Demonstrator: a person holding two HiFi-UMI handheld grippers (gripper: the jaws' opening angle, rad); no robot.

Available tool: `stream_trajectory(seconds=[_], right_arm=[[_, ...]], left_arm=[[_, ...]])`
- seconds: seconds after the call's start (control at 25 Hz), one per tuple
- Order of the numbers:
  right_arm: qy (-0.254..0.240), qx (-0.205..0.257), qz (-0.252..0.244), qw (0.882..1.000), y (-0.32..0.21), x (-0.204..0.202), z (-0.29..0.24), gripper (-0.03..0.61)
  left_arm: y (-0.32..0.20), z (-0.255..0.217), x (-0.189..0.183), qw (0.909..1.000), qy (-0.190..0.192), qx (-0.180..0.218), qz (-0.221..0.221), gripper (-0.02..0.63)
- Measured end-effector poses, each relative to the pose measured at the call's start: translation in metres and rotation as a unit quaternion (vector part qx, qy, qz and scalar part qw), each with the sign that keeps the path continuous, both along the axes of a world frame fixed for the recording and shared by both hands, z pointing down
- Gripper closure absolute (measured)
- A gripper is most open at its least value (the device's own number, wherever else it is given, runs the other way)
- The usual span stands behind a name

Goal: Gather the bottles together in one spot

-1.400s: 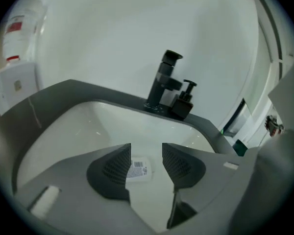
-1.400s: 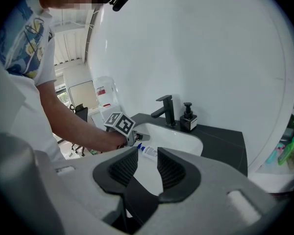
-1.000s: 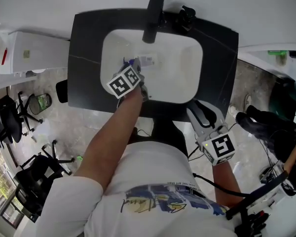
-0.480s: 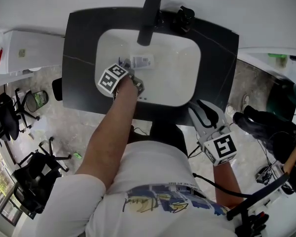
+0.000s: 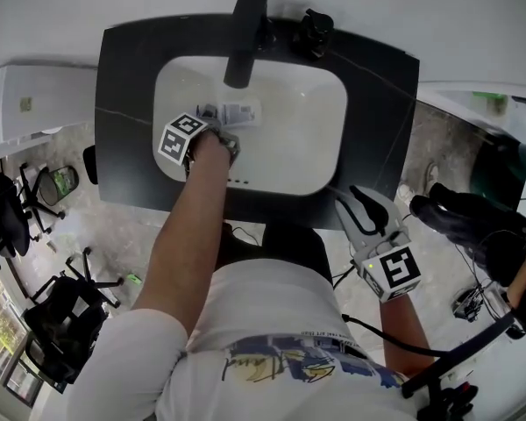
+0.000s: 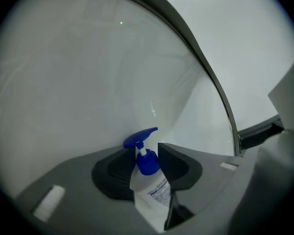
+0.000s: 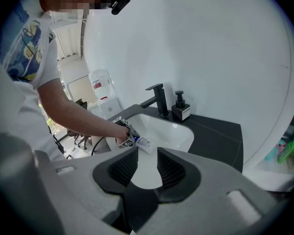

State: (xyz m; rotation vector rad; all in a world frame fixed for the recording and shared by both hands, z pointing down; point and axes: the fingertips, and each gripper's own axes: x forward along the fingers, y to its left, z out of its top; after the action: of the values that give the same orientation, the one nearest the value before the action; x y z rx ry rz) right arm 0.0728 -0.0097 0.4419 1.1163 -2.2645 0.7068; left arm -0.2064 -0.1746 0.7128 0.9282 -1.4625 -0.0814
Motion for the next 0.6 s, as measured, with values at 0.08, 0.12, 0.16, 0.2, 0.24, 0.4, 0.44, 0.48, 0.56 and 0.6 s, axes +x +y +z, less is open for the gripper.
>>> stream_trajectory(seconds=[0.08, 0.12, 0.16, 0.2, 0.24, 0.4, 0.44, 0.48, 0.56, 0.6], right_arm=[[0.003, -0.003, 0.002, 1.0, 0.001, 0.002, 0.002, 0.457], [0.004, -0.004, 0.003, 1.0, 0.002, 0.004, 0.003, 0.459], [0.003, -0.007, 0.005, 1.0, 0.004, 0.005, 0.004, 0.459], [0.001, -0.01, 0.008, 1.0, 0.005, 0.007, 0.005, 0.459], [0.001, -0.01, 0.01, 1.0, 0.006, 0.008, 0.005, 0.459], [-0.001, -0.007, 0.02, 1.0, 0.007, 0.012, 0.006, 0.459], [-0.003, -0.008, 0.023, 1.0, 0.01, 0.013, 0.006, 0.46], [-0.004, -0.007, 0.023, 1.0, 0.011, 0.014, 0.006, 0.459], [-0.003, -0.003, 0.021, 1.0, 0.01, 0.015, 0.004, 0.46], [-0.002, 0.001, 0.02, 1.0, 0.009, 0.015, 0.002, 0.459]], left_arm=[[-0.005, 0.002, 0.004, 0.9999, 0.008, 0.006, 0.009, 0.468], [-0.007, 0.003, 0.008, 0.9998, 0.014, 0.007, 0.014, 0.468], [-0.008, 0.004, 0.012, 0.9995, 0.022, 0.007, 0.021, 0.467], [-0.01, 0.005, 0.017, 0.9991, 0.03, 0.009, 0.03, 0.469], [-0.011, 0.005, 0.021, 0.9985, 0.036, 0.012, 0.039, 0.472], [-0.021, -0.002, 0.028, 0.9963, 0.038, 0.05, 0.059, 0.482], [-0.02, -0.007, 0.028, 0.9957, 0.03, 0.062, 0.062, 0.483], [-0.019, -0.013, 0.029, 0.9948, 0.02, 0.074, 0.067, 0.485], [-0.019, -0.028, 0.034, 0.9919, 0.001, 0.097, 0.082, 0.493], [-0.019, -0.036, 0.038, 0.9896, -0.009, 0.109, 0.094, 0.497]])
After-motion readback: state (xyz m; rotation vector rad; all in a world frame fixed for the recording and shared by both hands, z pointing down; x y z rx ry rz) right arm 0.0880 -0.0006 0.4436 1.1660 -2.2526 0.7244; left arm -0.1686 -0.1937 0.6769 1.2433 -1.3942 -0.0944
